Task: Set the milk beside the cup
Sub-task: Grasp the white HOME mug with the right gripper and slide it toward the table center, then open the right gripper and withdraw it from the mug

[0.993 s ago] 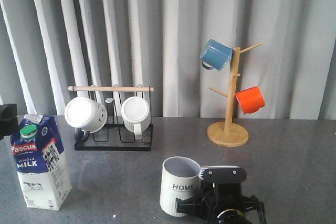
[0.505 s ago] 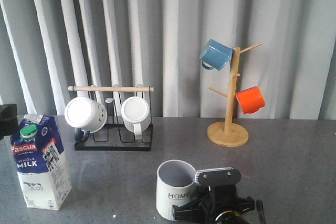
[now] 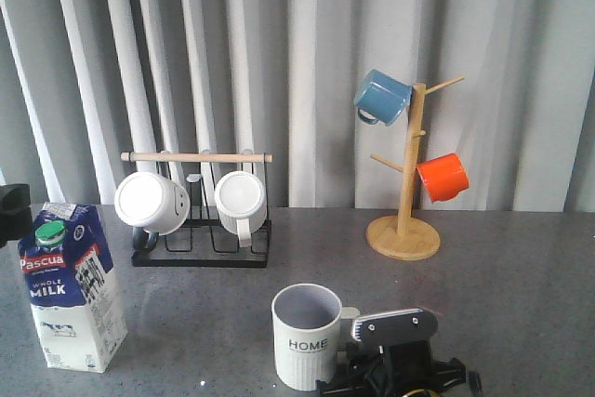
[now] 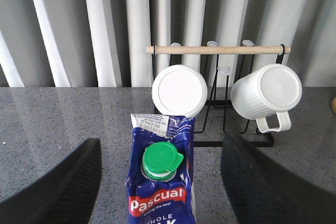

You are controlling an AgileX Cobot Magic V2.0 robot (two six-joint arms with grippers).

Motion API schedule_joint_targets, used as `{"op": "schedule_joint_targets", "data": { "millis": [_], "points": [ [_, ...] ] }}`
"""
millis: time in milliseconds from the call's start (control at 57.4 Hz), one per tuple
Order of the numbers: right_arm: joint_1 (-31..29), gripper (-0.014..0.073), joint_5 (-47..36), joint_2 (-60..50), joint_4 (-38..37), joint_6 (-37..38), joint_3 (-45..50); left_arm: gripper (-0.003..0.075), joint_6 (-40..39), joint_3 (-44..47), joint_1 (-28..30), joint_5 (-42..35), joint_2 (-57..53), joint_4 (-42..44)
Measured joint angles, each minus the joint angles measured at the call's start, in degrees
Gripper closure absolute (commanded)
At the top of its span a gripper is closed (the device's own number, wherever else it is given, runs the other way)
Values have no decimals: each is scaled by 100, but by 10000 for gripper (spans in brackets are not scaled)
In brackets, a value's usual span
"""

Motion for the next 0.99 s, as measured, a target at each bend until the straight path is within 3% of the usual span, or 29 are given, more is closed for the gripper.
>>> {"op": "schedule_joint_targets", "data": {
  "millis": [157,261,401,627,854,941,993],
  "points": [
    [-11,232,-397,-484,-6,-9,567,260,0,0,0,0,0,0],
    [-190,232,-405,-1034,-200,-403,816,260,0,0,0,0,0,0],
    [-702,232,82,-1987,-808,-958,872,260,0,0,0,0,0,0],
    [-1578,232,877,-3484,-1934,-888,876,260,0,0,0,0,0,0],
    [-2546,274,1823,-4605,-2833,310,883,260,0,0,0,0,0,0],
    [-2877,355,2326,-4858,-3382,1036,816,260,0,0,0,0,0,0],
    [-3030,447,2647,-4977,-3745,1509,717,260,0,0,0,0,0,0]
  ]
}}
